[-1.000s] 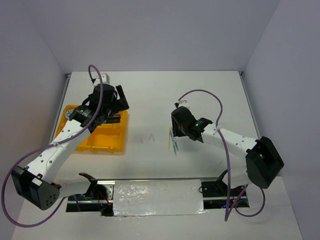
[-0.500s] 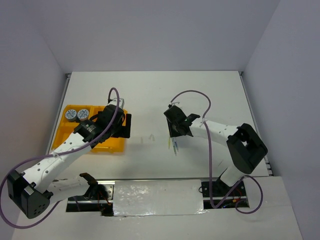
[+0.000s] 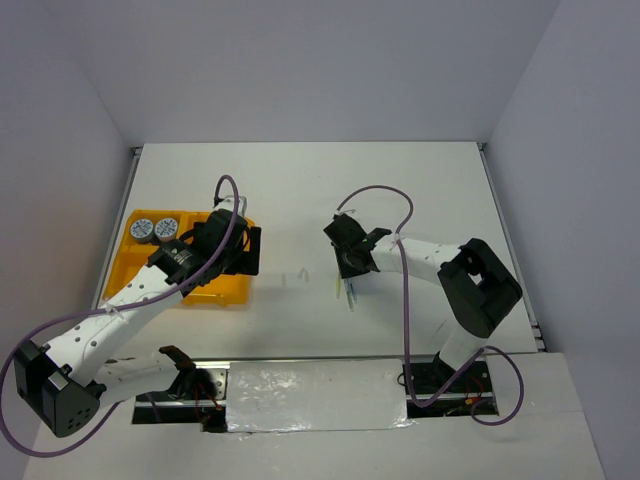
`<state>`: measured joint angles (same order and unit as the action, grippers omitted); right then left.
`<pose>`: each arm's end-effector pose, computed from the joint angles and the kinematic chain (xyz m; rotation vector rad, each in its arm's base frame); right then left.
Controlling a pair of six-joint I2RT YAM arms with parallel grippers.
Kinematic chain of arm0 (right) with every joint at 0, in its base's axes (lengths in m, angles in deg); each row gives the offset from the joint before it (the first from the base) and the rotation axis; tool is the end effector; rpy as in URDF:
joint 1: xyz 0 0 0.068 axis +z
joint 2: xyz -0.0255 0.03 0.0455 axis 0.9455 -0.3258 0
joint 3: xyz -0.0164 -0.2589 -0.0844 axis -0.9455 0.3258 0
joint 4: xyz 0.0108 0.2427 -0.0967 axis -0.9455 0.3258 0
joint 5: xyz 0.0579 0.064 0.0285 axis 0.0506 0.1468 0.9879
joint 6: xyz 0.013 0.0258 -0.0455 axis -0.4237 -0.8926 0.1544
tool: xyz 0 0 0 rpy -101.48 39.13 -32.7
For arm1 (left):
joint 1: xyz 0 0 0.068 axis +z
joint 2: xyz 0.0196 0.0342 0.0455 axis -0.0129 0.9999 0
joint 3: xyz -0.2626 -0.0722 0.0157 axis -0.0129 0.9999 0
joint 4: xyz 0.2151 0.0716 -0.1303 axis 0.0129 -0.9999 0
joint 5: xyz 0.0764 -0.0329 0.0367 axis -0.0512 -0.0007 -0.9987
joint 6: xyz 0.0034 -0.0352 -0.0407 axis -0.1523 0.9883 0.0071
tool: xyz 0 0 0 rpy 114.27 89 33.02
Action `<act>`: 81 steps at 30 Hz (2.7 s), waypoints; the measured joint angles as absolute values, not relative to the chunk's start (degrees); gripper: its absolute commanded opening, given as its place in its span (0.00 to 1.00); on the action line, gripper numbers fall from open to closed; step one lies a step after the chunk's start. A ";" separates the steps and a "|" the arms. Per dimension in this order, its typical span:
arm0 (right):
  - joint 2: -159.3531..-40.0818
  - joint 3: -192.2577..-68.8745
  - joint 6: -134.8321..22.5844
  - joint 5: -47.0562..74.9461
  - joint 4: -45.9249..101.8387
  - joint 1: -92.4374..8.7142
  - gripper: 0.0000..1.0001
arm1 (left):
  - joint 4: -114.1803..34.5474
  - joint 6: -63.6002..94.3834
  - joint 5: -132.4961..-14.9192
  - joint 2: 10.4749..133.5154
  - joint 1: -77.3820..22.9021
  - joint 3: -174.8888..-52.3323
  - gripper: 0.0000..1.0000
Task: Sort the stationery into containers
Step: Pick up the pen from the center of the board, then close the pen cap on the pen.
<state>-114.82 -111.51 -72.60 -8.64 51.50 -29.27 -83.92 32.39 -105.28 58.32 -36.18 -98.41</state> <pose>0.2475 0.2084 0.1688 -0.3402 2.5974 0.0384 0.1853 -0.1144 0.3077 -0.0498 2.3046 -0.0808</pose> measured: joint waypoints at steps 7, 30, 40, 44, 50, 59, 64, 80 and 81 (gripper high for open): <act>-114.97 -111.51 -72.66 -8.09 51.39 -29.60 0.34 | -83.92 32.39 -105.30 58.35 -36.18 -98.41 0.99; -113.09 -107.53 -74.26 -7.11 49.14 -31.29 0.00 | -77.08 40.76 -101.52 67.18 -39.33 -98.61 0.96; -92.66 -104.38 -75.26 -8.98 52.92 -30.94 0.00 | -68.18 49.55 -101.41 88.09 -42.21 -98.91 0.80; -88.41 -104.14 -75.24 -9.23 54.04 -30.04 0.00 | -66.74 51.80 -103.12 90.32 -42.24 -98.94 0.68; -87.76 -104.10 -75.26 -9.40 55.98 -28.44 0.00 | -66.21 52.50 -105.17 92.46 -42.26 -99.02 0.64; -87.78 -104.10 -75.24 -9.55 56.20 -27.11 0.00 | -65.76 53.61 -106.13 95.13 -42.26 -99.05 0.51; -87.80 -104.10 -75.24 -9.88 56.79 -26.15 0.00 | -64.60 53.66 -106.20 95.52 -42.26 -99.18 0.29; -86.14 -102.72 -73.63 -1.34 52.51 -25.76 0.00 | -61.93 53.26 -104.36 88.31 -42.26 -94.17 0.00; -84.87 -101.26 -73.23 1.11 50.06 -25.73 0.00 | -61.03 52.98 -103.47 85.67 -42.26 -93.47 0.00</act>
<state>-84.87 -101.26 -73.23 1.11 50.06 -25.73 -61.03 52.98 -103.47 85.67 -42.26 -93.47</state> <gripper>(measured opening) 0.038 0.174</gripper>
